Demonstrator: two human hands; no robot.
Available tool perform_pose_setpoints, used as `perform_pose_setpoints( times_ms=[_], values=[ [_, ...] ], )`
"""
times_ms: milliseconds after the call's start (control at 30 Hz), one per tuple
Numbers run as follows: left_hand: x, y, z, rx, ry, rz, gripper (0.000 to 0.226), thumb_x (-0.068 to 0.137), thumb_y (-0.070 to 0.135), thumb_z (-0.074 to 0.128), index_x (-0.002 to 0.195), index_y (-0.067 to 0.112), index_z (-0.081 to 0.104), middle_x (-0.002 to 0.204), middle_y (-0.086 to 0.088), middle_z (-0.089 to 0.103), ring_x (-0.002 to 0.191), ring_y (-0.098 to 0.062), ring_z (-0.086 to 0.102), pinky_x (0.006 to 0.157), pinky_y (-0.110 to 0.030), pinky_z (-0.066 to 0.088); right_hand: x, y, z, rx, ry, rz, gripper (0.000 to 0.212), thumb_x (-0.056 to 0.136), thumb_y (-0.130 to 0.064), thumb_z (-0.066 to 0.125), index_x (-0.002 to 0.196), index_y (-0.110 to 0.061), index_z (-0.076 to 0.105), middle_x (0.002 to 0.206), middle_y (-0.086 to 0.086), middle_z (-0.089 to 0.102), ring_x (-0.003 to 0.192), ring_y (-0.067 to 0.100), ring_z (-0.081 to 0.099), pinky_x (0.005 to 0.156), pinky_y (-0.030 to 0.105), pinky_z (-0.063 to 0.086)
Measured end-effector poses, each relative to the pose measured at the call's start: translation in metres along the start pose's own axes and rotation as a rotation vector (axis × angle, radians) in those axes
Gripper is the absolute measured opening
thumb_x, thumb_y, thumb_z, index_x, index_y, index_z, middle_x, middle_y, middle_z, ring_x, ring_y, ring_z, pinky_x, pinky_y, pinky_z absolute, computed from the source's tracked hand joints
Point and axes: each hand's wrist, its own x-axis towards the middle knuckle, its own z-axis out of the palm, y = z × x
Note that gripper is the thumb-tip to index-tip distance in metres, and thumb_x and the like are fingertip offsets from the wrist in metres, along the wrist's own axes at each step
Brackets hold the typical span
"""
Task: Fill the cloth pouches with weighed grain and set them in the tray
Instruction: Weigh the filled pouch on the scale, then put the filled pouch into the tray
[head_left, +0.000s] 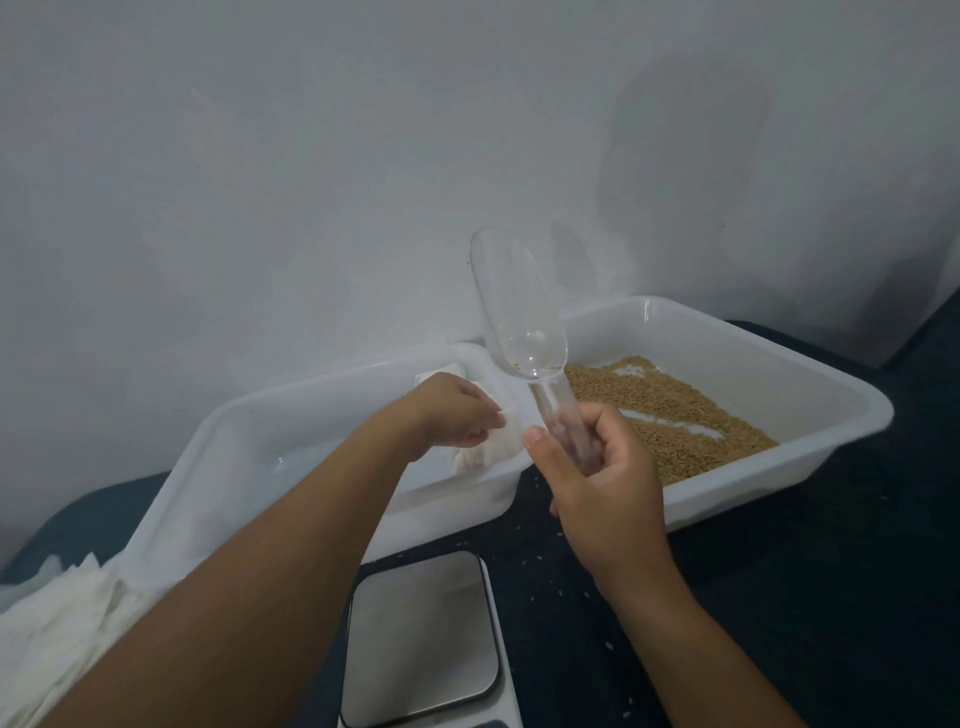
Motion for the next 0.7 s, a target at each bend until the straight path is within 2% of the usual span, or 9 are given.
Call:
perform_pose_setpoints(
  times_ms=[133, 200, 267, 333, 400, 467, 567, 700],
  values=[
    [0.014, -0.012, 0.007, 0.290, 0.081, -0.004, 0.018, 0.095, 0.021, 0.073, 0.108, 0.009, 0.076, 0.109, -0.011, 0.073, 0.106, -0.027, 0.069, 0.099, -0.042, 0.057, 0.000, -0.001, 0.000, -0.018, 0.000, 0.007, 0.016, 0.086, -0.048, 0.074, 0.090, -0.038, 0.062, 0.075, -0.006, 0.062, 0.064, 0.021, 0.060, 0.056, 0.045, 0.058],
    [0.019, -0.018, 0.008, 0.372, 0.106, 0.002, 0.014, 0.096, 0.022, 0.071, 0.104, 0.011, 0.074, 0.112, -0.009, 0.072, 0.108, -0.026, 0.068, 0.099, -0.040, 0.056, 0.001, -0.002, -0.001, -0.010, 0.002, 0.015, 0.020, 0.083, -0.053, 0.072, 0.090, -0.038, 0.062, 0.075, -0.007, 0.063, 0.064, 0.019, 0.060, 0.056, 0.046, 0.058],
    [0.022, -0.021, 0.006, 0.341, 0.121, 0.000, 0.007, 0.093, 0.022, 0.075, 0.094, 0.019, 0.069, 0.110, -0.006, 0.071, 0.105, -0.025, 0.067, 0.097, -0.039, 0.057, 0.002, -0.001, -0.002, -0.003, -0.001, 0.025, 0.020, 0.084, -0.052, 0.073, 0.091, -0.037, 0.062, 0.076, -0.006, 0.063, 0.065, 0.021, 0.060, 0.057, 0.046, 0.058],
    [0.023, -0.024, 0.001, 0.224, 0.119, -0.020, 0.015, 0.089, 0.024, 0.079, 0.091, 0.021, 0.065, 0.107, -0.005, 0.069, 0.100, -0.023, 0.068, 0.087, -0.037, 0.060, 0.003, 0.001, -0.002, -0.008, -0.016, 0.030, 0.016, 0.087, -0.045, 0.076, 0.091, -0.037, 0.062, 0.077, -0.006, 0.064, 0.067, 0.021, 0.061, 0.058, 0.043, 0.058],
    [0.020, -0.025, -0.006, 0.129, 0.114, -0.025, 0.022, 0.087, 0.026, 0.081, 0.096, 0.023, 0.061, 0.106, -0.006, 0.067, 0.096, -0.022, 0.068, 0.076, -0.033, 0.058, 0.004, 0.003, -0.002, -0.026, -0.034, 0.040, 0.016, 0.088, -0.042, 0.077, 0.093, -0.040, 0.062, 0.081, -0.009, 0.066, 0.065, 0.013, 0.061, 0.058, 0.035, 0.058],
    [0.012, -0.025, -0.016, 0.056, 0.138, -0.008, 0.028, 0.087, 0.029, 0.080, 0.106, 0.023, 0.059, 0.108, -0.005, 0.066, 0.097, -0.023, 0.068, 0.079, -0.036, 0.059, 0.004, 0.004, -0.002, -0.030, -0.053, 0.072, 0.017, 0.088, -0.041, 0.077, 0.096, -0.044, 0.063, 0.088, -0.016, 0.069, 0.066, 0.005, 0.063, 0.056, 0.023, 0.055],
    [-0.016, -0.024, -0.036, 0.032, 0.312, 0.088, 0.031, 0.091, 0.033, 0.074, 0.116, 0.026, 0.057, 0.108, 0.000, 0.065, 0.094, -0.019, 0.066, 0.081, -0.036, 0.056, 0.004, 0.004, -0.001, -0.036, -0.091, 0.142, 0.020, 0.089, -0.042, 0.075, 0.102, -0.046, 0.061, 0.094, -0.023, 0.069, 0.062, 0.003, 0.065, 0.053, 0.018, 0.052],
    [-0.089, -0.038, -0.049, -0.059, 0.638, 0.303, 0.016, 0.094, 0.039, 0.068, 0.106, 0.040, 0.058, 0.086, 0.015, 0.062, 0.071, -0.004, 0.061, 0.059, -0.022, 0.046, 0.005, -0.001, -0.004, -0.059, -0.094, 0.164, 0.018, 0.091, -0.040, 0.073, 0.102, -0.046, 0.060, 0.086, -0.018, 0.070, 0.052, 0.002, 0.063, 0.048, 0.013, 0.048]
  ],
)
